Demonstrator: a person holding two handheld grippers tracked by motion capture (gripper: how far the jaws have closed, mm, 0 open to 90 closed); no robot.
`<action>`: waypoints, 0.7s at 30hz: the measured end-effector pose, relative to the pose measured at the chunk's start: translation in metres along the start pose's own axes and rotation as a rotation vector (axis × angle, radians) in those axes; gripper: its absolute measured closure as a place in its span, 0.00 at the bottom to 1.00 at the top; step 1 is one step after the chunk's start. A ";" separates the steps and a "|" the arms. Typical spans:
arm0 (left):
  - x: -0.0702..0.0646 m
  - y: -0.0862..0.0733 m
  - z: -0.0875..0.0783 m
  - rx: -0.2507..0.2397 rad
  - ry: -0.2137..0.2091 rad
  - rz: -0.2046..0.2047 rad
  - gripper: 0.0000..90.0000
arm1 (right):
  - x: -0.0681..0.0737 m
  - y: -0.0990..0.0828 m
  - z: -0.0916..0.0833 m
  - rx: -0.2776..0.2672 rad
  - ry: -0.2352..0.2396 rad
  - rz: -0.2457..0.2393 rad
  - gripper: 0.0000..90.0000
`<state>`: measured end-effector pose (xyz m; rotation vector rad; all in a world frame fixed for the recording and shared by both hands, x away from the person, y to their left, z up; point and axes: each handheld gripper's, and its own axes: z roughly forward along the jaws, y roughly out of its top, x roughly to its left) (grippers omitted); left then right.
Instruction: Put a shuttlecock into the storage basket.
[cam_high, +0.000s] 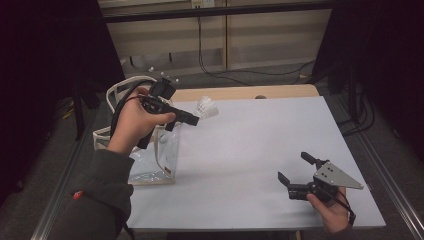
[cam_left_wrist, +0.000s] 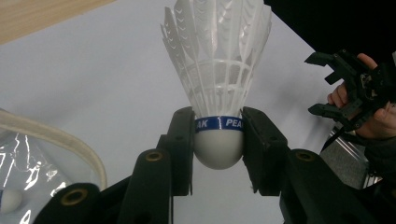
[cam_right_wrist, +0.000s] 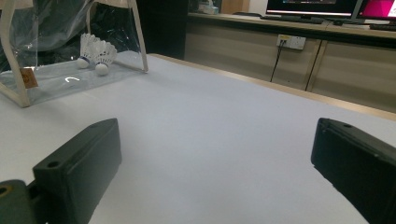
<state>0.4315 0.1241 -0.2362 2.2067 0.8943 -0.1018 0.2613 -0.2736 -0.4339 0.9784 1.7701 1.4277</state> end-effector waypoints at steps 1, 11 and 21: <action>0.000 0.000 -0.001 -0.001 0.001 -0.003 0.73 | 0.000 0.000 0.000 -0.001 0.000 0.000 0.02; 0.008 0.000 -0.012 -0.026 0.016 -0.025 0.73 | 0.000 0.000 0.000 0.000 -0.002 0.002 0.02; 0.016 -0.003 -0.021 -0.042 0.039 -0.048 0.73 | 0.000 0.000 0.000 -0.002 -0.003 0.002 0.02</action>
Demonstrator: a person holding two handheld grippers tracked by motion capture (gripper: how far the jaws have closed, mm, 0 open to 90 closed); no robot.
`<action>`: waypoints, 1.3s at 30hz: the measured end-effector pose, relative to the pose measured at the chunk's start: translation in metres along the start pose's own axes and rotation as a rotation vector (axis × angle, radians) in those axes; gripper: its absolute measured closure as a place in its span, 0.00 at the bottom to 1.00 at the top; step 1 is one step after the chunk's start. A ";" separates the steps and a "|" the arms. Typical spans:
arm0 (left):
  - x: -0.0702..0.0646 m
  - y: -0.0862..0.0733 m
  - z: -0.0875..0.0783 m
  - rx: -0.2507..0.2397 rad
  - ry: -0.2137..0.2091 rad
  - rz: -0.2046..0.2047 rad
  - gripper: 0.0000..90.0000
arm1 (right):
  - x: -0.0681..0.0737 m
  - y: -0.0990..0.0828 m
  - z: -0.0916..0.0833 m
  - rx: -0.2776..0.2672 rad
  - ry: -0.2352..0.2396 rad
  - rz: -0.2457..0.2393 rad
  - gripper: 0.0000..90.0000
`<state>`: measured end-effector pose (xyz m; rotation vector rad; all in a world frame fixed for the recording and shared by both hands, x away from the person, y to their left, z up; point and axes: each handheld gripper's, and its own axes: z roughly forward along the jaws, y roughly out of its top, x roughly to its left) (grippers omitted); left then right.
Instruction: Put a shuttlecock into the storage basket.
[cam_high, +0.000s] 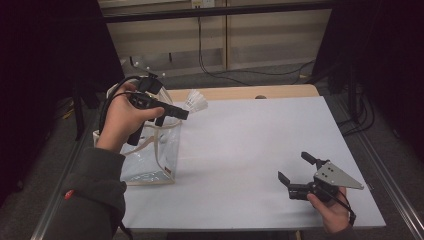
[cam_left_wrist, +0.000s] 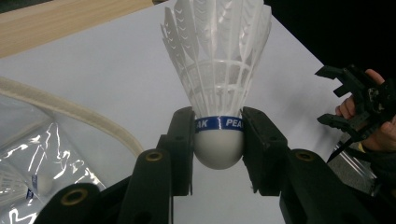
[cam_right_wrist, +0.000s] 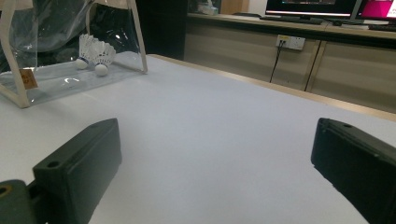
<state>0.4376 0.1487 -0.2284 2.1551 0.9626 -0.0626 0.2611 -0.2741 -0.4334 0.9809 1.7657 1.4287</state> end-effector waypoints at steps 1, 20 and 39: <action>0.001 0.000 -0.001 0.000 0.004 0.001 0.73 | 0.000 0.000 0.000 0.000 0.000 0.000 0.02; 0.015 -0.005 -0.011 -0.018 0.042 -0.028 0.73 | 0.000 0.000 0.000 -0.002 -0.002 0.000 0.02; 0.019 -0.006 -0.016 -0.029 0.055 -0.038 0.73 | 0.000 0.000 0.000 -0.002 0.000 0.002 0.02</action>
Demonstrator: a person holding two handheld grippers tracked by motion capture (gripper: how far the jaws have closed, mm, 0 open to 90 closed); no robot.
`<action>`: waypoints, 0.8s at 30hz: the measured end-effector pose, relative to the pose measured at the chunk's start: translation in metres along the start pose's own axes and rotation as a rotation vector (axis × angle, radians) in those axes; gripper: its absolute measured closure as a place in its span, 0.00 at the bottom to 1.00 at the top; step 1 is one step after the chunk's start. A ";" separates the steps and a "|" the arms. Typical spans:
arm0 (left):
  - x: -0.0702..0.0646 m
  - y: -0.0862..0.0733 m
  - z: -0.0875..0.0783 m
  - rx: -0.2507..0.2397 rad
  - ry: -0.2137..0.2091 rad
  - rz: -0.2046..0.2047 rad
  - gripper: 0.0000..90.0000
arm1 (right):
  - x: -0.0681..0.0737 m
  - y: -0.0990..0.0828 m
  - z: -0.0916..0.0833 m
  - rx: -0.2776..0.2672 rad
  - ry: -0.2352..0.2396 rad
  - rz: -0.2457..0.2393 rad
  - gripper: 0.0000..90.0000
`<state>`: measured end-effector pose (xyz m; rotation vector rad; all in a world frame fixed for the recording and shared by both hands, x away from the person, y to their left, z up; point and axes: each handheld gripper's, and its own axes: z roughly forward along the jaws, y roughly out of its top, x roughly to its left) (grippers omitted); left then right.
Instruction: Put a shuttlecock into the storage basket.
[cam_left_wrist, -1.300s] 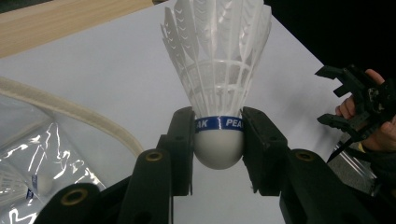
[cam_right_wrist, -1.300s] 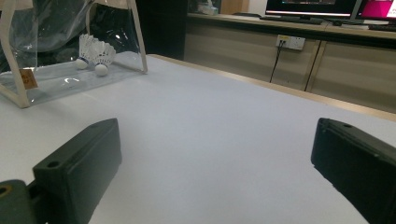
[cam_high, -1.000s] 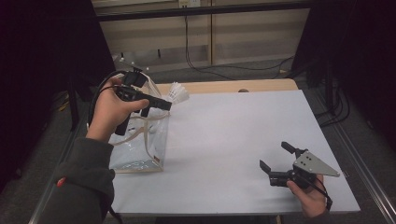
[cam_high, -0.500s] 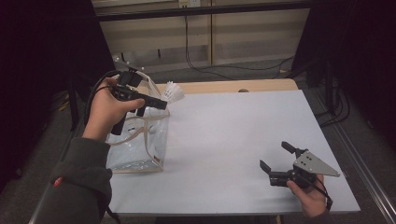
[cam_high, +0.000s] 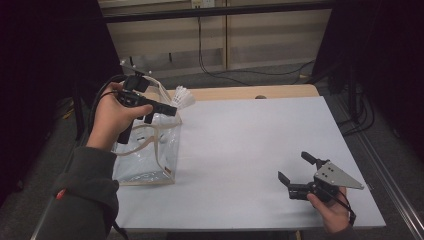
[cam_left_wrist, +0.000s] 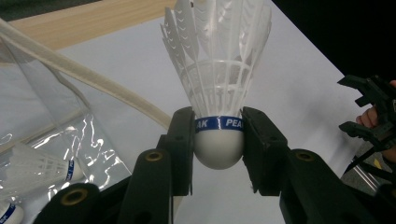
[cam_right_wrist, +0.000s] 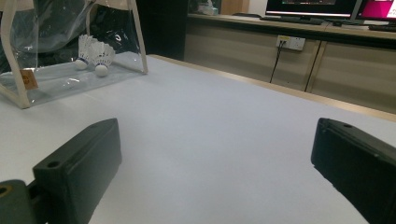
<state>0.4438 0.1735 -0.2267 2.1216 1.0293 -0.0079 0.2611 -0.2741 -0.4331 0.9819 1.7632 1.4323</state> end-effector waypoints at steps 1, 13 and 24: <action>0.000 0.000 0.000 0.000 0.001 -0.002 0.73 | 0.000 0.000 0.000 -0.001 -0.001 -0.001 0.02; 0.006 -0.001 -0.007 -0.018 0.022 -0.014 0.73 | 0.000 0.000 0.000 -0.002 -0.002 0.003 0.02; 0.009 -0.003 -0.011 -0.025 0.034 -0.020 0.73 | 0.000 0.000 0.000 -0.001 -0.001 -0.001 0.02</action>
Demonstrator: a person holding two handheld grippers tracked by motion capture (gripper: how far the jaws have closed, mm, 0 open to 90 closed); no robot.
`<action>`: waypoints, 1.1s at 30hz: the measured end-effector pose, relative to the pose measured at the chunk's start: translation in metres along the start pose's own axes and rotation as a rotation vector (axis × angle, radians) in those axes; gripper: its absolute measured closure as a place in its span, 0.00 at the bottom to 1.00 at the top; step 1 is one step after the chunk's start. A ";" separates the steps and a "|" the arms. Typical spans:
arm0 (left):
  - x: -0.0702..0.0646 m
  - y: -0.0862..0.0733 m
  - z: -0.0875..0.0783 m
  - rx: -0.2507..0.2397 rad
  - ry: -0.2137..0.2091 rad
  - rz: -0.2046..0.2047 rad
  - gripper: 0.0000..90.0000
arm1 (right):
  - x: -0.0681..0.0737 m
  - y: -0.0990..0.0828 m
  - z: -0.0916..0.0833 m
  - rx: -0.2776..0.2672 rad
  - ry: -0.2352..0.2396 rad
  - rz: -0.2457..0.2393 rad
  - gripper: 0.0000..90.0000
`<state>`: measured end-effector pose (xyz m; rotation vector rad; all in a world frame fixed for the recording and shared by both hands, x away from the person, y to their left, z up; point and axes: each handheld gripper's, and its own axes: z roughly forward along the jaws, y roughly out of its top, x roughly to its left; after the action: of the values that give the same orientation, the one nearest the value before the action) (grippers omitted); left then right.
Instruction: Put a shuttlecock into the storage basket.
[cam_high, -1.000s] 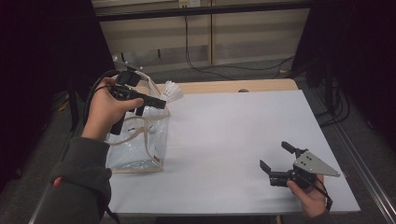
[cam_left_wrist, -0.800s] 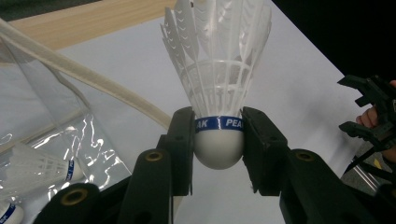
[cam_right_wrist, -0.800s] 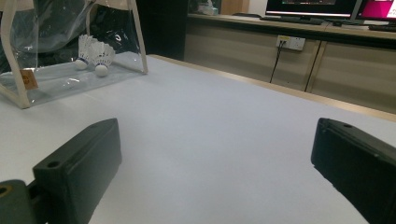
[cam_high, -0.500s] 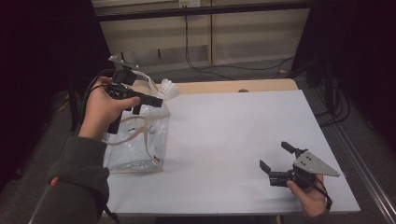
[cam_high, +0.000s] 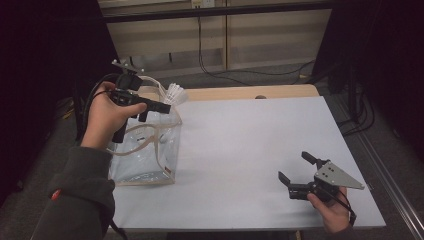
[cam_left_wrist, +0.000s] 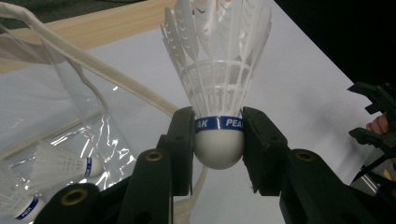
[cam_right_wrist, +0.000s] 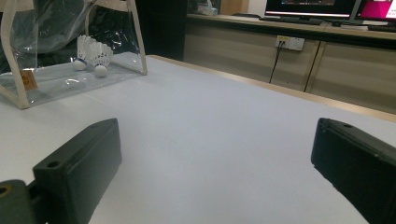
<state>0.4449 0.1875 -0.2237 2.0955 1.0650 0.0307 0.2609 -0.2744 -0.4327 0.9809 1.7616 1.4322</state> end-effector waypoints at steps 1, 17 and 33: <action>0.000 0.000 0.000 -0.003 0.005 -0.002 0.73 | 0.000 0.000 0.000 0.000 0.000 0.000 0.02; 0.011 -0.006 -0.007 -0.018 0.027 -0.023 0.73 | 0.000 0.000 0.000 0.000 -0.001 -0.001 0.02; 0.020 -0.012 -0.009 -0.020 0.049 -0.044 0.73 | 0.000 0.000 0.000 -0.001 -0.001 -0.001 0.02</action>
<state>0.4468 0.2112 -0.2314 2.0621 1.1350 0.0708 0.2609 -0.2744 -0.4325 0.9799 1.7603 1.4313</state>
